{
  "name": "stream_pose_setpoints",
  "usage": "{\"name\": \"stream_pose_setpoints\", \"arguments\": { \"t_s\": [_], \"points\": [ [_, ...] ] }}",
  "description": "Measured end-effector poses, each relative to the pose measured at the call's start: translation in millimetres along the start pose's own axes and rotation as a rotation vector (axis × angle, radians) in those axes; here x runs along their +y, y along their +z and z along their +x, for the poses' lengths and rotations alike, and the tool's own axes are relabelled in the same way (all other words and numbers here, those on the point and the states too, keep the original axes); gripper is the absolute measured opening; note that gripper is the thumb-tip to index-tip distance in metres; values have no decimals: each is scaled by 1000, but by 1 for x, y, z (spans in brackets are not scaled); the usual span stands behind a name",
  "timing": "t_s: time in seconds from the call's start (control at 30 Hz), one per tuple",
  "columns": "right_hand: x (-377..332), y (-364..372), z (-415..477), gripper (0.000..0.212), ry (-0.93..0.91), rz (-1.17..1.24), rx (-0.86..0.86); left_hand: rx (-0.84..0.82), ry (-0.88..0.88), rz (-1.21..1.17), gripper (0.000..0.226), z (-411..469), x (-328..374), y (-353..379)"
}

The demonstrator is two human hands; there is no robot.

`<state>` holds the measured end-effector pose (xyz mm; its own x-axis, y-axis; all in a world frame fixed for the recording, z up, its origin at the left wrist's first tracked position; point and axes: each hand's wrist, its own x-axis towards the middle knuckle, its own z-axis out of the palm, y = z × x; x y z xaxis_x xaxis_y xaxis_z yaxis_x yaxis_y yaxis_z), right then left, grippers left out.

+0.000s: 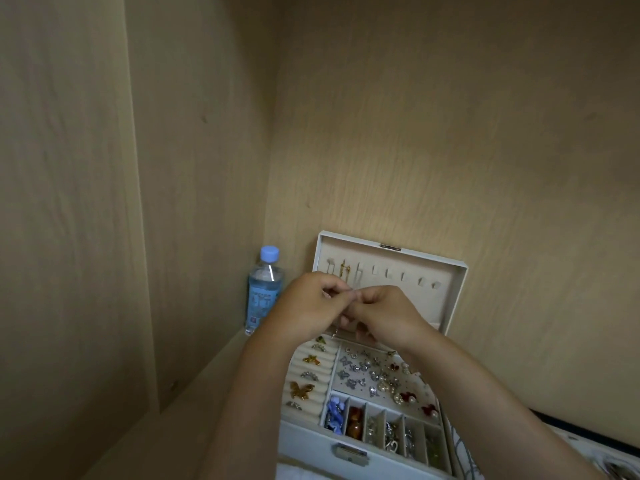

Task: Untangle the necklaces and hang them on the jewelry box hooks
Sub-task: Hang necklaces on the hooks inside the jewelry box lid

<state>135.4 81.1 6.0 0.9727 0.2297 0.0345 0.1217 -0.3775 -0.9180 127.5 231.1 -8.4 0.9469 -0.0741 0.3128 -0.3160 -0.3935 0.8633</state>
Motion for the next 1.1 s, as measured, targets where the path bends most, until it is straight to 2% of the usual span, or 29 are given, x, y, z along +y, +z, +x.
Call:
{"name": "stream_pose_setpoints", "arguments": {
  "t_s": [0.17,0.3,0.47,0.53,0.67,0.83,0.93,1.1],
  "points": [
    [2,-3,0,7,-16,-6,-1,77,77,63,14,4,-3,2],
    [4,0,0,14,-47,-8,-46,-2,63,-13,11,3,-3,-2],
    [7,-8,4,21,-51,-18,40,9,37,-34,12,5,-11,-8],
    [6,-13,7,18,-80,-46,115,53,42,71,13,9,-17,-3],
    [-2,-17,13,17,-116,-54,191,46,152,488,25,11,-31,22],
    [-4,-17,24,21,-141,-86,222,107,211,625,33,9,-42,36],
    [4,-17,32,21,-180,-196,248,139,210,673,34,7,-42,34],
    [18,-14,38,16,-260,-595,261,154,200,698,22,9,-37,28]
  ]
}}
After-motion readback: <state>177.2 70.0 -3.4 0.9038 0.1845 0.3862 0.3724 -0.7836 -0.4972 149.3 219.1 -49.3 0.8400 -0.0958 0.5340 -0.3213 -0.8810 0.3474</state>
